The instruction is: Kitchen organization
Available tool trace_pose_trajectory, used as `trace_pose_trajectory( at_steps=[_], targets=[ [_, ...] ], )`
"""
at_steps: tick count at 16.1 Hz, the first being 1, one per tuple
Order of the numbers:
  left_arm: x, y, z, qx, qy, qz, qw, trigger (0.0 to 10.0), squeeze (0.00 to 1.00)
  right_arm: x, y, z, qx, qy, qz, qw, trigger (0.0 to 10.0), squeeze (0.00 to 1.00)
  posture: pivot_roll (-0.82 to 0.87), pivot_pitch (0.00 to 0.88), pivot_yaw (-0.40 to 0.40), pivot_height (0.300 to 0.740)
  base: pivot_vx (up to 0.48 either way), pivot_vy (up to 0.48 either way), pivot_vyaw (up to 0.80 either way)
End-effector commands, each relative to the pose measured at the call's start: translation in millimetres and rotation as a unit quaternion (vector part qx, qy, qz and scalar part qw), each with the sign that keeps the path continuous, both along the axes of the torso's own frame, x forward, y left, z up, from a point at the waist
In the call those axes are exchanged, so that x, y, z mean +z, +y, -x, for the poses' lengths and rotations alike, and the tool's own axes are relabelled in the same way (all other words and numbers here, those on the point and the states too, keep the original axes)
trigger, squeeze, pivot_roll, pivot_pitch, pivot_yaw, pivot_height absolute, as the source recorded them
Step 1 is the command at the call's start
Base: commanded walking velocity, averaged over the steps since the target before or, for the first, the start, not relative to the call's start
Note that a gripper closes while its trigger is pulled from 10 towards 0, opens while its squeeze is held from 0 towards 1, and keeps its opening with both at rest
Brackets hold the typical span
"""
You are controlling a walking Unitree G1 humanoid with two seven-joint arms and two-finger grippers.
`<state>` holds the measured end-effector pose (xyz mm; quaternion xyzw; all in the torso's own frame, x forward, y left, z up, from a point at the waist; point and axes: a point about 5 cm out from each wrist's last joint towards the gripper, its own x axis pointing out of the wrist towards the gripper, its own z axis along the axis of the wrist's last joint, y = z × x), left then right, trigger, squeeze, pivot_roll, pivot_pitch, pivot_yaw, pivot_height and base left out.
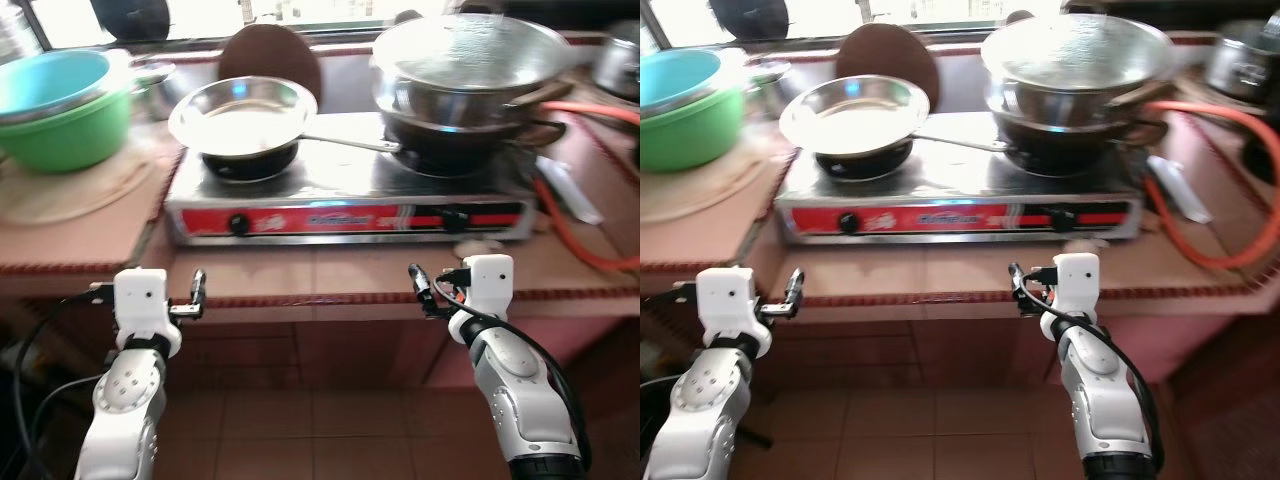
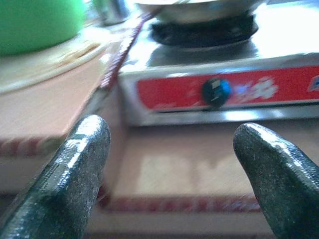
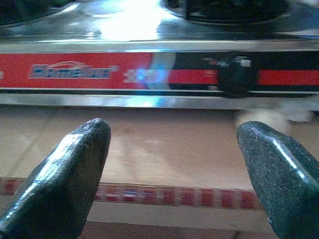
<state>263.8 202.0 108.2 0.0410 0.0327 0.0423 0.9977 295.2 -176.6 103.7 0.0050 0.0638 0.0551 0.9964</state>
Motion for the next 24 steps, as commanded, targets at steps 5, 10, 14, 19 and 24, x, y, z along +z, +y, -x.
trace_pose_trajectory(
  at_steps=[5,10,14,19,24],
  targets=[
    [1.5,-1.4,0.7,0.009,-0.014,0.013,1.000,10.0,0.00,4.8,-2.2,2.5,-0.004,-0.009,0.005,1.000,10.0,0.00,-0.13,0.047,0.057,0.740,0.000,0.000,-0.77],
    [6.6,5.6,12.7,0.013,-0.024,0.008,1.000,10.0,0.00,11.8,1.9,6.8,0.011,-0.018,0.001,1.000,10.0,0.00,-0.12,0.083,0.056,0.740,0.000,0.000,-0.31],
    [-7.4,12.8,46.1,-0.015,0.021,0.016,1.000,10.0,0.00,16.6,-3.7,31.0,0.014,-0.010,-0.009,1.000,10.0,0.00,-0.11,0.093,0.057,0.740,0.000,0.000,0.00],
    [-3.4,10.6,50.0,-0.038,0.022,0.015,0.999,10.0,0.00,16.2,-11.3,42.3,0.005,-0.002,0.002,1.000,10.0,0.00,-0.12,0.098,0.059,0.740,0.000,0.000,0.00],
    [2.4,3.4,39.4,-0.046,0.010,0.022,0.999,10.0,0.00,20.3,-2.7,36.7,0.015,-0.001,0.001,1.000,10.0,0.00,-0.13,0.093,0.056,0.740,0.000,0.000,0.00]
  ],
)
